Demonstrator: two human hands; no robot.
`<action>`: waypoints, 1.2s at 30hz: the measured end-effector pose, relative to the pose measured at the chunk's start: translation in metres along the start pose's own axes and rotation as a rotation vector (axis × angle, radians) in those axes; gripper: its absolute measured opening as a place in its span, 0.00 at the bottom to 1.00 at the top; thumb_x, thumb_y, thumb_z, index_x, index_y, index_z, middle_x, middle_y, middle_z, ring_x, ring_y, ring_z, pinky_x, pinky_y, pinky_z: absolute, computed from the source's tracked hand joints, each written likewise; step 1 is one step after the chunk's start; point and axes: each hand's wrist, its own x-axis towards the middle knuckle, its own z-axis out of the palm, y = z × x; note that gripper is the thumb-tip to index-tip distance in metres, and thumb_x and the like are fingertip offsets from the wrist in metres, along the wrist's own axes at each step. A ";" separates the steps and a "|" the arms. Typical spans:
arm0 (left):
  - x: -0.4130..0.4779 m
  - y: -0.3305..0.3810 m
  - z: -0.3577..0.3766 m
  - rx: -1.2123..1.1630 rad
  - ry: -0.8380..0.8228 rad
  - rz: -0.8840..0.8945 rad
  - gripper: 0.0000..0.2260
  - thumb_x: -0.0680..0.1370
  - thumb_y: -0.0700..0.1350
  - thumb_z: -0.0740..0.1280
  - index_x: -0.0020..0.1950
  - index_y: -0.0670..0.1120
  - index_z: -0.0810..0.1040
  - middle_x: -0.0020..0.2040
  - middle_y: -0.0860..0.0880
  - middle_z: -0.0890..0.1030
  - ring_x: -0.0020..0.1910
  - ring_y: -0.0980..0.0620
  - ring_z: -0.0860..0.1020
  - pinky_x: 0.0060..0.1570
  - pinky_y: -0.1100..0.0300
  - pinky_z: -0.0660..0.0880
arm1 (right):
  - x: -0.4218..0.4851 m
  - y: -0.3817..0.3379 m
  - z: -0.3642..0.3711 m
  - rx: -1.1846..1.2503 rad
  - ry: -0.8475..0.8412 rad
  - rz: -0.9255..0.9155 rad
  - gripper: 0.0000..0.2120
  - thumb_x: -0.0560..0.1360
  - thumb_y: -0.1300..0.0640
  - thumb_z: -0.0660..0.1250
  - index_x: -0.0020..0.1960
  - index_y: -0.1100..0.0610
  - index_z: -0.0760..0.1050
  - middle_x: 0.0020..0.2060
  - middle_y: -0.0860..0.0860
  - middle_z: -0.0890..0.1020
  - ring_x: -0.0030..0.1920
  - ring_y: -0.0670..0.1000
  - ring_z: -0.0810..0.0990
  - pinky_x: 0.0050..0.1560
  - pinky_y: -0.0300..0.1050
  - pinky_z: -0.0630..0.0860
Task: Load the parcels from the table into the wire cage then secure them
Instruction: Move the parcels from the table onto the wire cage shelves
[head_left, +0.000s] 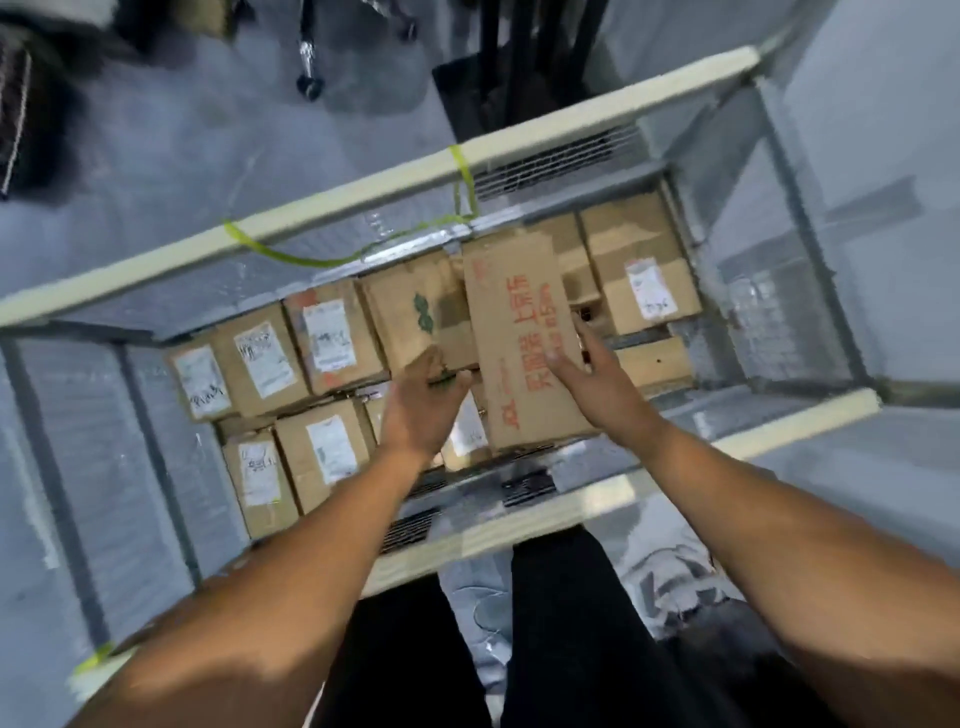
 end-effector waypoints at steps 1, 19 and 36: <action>0.022 -0.009 0.010 0.056 0.046 -0.001 0.31 0.81 0.57 0.68 0.81 0.48 0.66 0.78 0.47 0.71 0.74 0.48 0.70 0.63 0.63 0.64 | 0.030 0.011 0.000 -0.007 -0.021 0.003 0.27 0.83 0.49 0.68 0.79 0.41 0.64 0.64 0.41 0.80 0.62 0.42 0.81 0.65 0.53 0.79; 0.229 -0.094 0.152 0.082 0.083 0.058 0.31 0.79 0.67 0.60 0.79 0.63 0.56 0.73 0.51 0.75 0.76 0.36 0.63 0.69 0.30 0.65 | 0.269 0.147 0.028 -0.090 -0.072 -0.074 0.29 0.83 0.46 0.65 0.81 0.39 0.59 0.70 0.52 0.74 0.68 0.52 0.77 0.67 0.57 0.78; 0.071 0.010 0.032 0.258 -0.074 0.285 0.32 0.82 0.59 0.65 0.83 0.52 0.61 0.81 0.46 0.66 0.80 0.41 0.62 0.76 0.40 0.62 | 0.065 0.015 -0.020 -0.436 0.127 0.058 0.43 0.75 0.26 0.60 0.83 0.43 0.54 0.78 0.56 0.66 0.78 0.60 0.65 0.77 0.57 0.64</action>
